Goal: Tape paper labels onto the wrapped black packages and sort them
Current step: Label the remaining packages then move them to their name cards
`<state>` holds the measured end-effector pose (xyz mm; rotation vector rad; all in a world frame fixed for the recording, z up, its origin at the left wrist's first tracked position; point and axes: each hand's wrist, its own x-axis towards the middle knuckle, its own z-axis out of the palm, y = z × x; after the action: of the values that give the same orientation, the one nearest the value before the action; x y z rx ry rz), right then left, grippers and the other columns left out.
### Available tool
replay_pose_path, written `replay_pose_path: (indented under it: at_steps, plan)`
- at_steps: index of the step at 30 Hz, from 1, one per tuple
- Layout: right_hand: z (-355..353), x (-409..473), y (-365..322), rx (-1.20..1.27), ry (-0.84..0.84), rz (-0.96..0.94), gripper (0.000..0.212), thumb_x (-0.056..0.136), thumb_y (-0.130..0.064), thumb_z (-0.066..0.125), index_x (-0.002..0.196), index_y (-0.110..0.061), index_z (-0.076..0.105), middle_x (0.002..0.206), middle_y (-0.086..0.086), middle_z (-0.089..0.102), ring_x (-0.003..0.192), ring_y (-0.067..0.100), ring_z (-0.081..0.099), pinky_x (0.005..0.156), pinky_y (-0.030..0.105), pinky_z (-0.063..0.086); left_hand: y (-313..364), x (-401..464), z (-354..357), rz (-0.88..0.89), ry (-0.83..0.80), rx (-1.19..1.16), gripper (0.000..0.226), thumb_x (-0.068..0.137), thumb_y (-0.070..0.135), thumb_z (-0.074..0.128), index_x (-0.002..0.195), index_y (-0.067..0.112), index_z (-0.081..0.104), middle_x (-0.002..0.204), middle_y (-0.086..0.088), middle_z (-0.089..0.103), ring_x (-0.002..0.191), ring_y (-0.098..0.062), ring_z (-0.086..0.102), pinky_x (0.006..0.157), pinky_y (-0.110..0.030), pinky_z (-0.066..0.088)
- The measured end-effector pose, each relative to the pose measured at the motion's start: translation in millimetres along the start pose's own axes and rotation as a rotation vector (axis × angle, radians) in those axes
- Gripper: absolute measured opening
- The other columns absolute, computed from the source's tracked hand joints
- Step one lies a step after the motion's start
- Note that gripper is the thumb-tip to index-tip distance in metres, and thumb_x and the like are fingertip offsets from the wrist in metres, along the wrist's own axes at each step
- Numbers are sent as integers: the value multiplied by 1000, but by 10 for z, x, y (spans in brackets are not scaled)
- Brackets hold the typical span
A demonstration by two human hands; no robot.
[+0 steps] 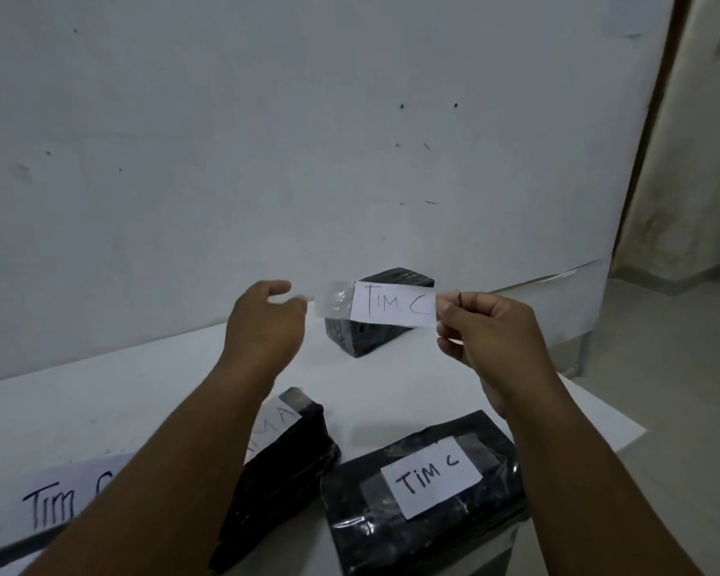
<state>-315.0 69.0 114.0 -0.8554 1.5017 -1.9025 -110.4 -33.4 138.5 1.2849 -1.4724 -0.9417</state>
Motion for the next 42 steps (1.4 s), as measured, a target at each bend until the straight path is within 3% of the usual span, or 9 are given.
replay_pose_path:
  at_steps: [4, 9, 14, 18, 22, 27, 29, 33, 42]
  plan:
    - [177, 139, 210, 75, 144, 44, 13, 93, -14, 72, 82, -20, 77, 72, 0, 74, 69, 13, 66, 77, 34, 64, 31, 382, 366, 77, -128, 262, 36, 91, 26, 71, 125, 22, 59, 116, 7, 54, 88, -12, 57, 82, -27, 44]
    - [282, 266, 571, 96, 307, 108, 13, 95, -18, 69, 85, -22, 76, 77, -2, 76, 71, 10, 70, 72, 30, 63, -157, 782, 909, 161, -362, 712, 47, 67, 39, 83, 108, 21, 66, 101, 1, 71, 95, -24, 68, 73, -28, 49]
    - [282, 334, 806, 136, 404, 116, 15, 94, -22, 70, 81, -27, 73, 72, -7, 76, 72, 10, 72, 76, 32, 62, -395, 1170, 1237, 95, -424, 879, 116, 50, 54, 88, 151, 32, 36, 148, -1, 52, 134, -28, 50, 109, -43, 45]
    - [253, 352, 858, 192, 409, 118, 10, 94, -17, 71, 93, -26, 76, 80, -5, 77, 76, 11, 74, 76, 31, 62, -617, 1418, 1410, 77, -483, 1122, 136, 55, 71, 81, 162, 37, 4, 172, -5, -2, 157, -34, 4, 122, -52, 26]
    - [233, 357, 880, 230, 393, 119, 10, 93, -16, 72, 98, -23, 77, 85, -3, 78, 77, 11, 75, 73, 28, 62, -886, 1763, 1662, 136, -401, 1161, 143, 31, 99, 49, 159, 48, 10, 172, -1, 1, 156, -37, -9, 122, -63, 11]
    - [218, 363, 908, 222, 384, 117, 9, 94, -17, 71, 97, -23, 78, 84, -5, 79, 75, 11, 75, 72, 28, 62, -514, 1414, 1593, 26, -330, 1037, 113, 56, 77, 76, 147, 23, 39, 142, -10, 45, 140, -30, 37, 113, -44, 39]
    - [212, 370, 901, 225, 386, 119, 9, 94, -16, 71, 97, -23, 78, 83, -5, 79, 74, 10, 74, 72, 28, 62, -534, 1407, 1582, 13, -323, 1049, 123, 39, 79, 76, 144, 26, 42, 134, -9, 53, 131, -32, 45, 103, -44, 43]
    - [215, 361, 863, 247, 395, 124, 9, 94, -16, 71, 94, -23, 77, 88, -2, 78, 81, 12, 75, 71, 26, 61, -600, 1332, 1531, 23, -336, 993, 134, 39, 71, 76, 150, 24, 18, 137, -11, 49, 132, -35, 41, 102, -45, 39]
    - [194, 212, 419, 124, 357, -66, 10, 95, -19, 69, 98, -24, 76, 89, -7, 77, 84, 9, 74, 75, 29, 63, -130, 761, 1105, 218, -327, 796, 109, 49, 62, 85, 139, 31, 33, 127, -4, 53, 118, -29, 47, 91, -38, 46]
